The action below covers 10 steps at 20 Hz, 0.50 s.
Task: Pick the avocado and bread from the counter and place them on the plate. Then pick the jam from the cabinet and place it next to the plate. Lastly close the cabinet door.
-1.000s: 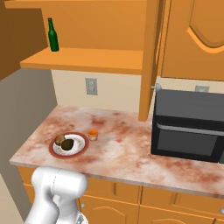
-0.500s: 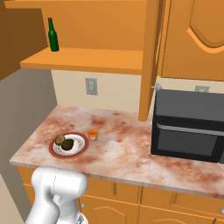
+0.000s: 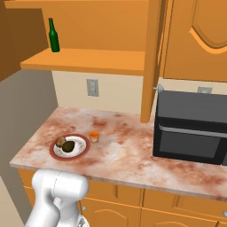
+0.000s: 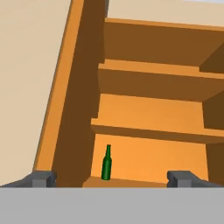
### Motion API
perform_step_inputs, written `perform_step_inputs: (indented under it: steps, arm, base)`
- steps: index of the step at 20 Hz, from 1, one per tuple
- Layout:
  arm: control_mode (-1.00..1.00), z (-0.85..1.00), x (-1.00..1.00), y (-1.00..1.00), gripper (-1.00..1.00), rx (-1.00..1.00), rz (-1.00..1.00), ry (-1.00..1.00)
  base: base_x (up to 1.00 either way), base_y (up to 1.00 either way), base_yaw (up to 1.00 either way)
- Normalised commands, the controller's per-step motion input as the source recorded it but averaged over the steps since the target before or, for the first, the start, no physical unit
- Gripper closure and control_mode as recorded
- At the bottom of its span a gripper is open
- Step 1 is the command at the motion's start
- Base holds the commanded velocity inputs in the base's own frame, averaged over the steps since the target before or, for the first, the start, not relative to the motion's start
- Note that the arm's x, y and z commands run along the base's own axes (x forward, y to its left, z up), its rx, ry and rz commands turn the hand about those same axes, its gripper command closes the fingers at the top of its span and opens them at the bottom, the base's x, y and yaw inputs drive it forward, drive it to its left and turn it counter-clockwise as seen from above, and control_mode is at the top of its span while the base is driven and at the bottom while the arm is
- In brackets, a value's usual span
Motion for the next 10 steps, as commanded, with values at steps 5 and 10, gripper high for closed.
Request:
perform_step_inputs:
  steps: [5, 10]
  arm:
    - [-1.00, -0.12, 0.69, 0.24, -1.00, 0.00, -0.16, -0.02]
    - [-1.00, -0.12, 0.47, 0.06, -1.00, 0.00, -0.21, -0.04]
  base:
    - [0.00, 0.00, 0.00]
    - [0.00, 0.00, 0.00]
